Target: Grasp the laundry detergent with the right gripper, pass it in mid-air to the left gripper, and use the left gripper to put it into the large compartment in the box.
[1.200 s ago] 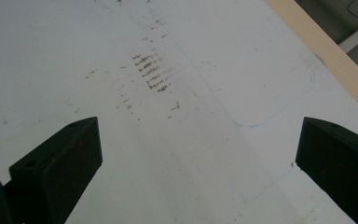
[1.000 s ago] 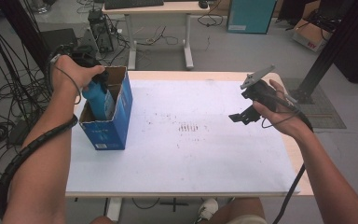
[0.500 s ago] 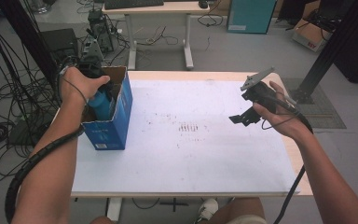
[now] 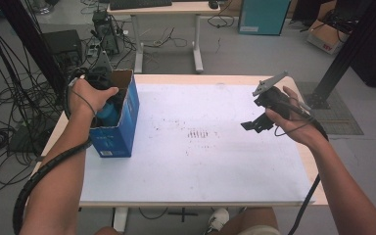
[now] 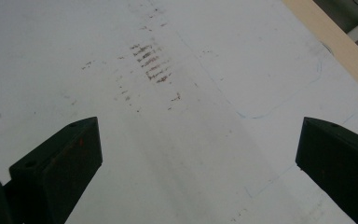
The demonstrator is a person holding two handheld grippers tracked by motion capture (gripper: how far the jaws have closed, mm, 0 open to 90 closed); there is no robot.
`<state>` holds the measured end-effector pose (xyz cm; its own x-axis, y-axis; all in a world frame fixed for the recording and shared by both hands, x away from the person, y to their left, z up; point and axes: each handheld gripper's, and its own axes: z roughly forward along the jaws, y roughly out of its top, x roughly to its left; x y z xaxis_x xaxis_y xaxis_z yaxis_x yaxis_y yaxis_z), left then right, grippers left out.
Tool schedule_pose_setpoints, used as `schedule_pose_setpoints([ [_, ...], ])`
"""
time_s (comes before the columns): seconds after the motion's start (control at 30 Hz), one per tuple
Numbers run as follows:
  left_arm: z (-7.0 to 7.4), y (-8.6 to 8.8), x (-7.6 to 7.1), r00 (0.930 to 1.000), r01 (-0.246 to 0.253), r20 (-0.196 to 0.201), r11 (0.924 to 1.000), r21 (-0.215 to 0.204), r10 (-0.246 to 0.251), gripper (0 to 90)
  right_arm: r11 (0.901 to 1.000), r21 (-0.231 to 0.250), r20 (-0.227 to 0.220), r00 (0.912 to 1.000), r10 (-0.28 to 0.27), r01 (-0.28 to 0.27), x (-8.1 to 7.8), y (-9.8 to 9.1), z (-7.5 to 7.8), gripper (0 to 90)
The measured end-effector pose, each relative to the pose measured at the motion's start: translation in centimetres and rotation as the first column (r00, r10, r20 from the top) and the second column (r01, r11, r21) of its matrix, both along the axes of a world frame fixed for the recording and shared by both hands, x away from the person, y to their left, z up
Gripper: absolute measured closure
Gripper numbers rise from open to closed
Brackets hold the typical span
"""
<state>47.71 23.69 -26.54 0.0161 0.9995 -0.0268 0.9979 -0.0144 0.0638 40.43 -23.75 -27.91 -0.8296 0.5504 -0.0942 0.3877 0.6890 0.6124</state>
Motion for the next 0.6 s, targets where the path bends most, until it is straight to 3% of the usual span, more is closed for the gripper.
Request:
schedule_pose_setpoints([
  [0.6,-1.0,-0.15,0.19,0.9997,0.024,0.008,0.9996,0.017,-0.025,36.5,0.9999,-0.013,-0.005,1.0,-0.003,0.003,0.22,0.02,-0.05,0.2],
])
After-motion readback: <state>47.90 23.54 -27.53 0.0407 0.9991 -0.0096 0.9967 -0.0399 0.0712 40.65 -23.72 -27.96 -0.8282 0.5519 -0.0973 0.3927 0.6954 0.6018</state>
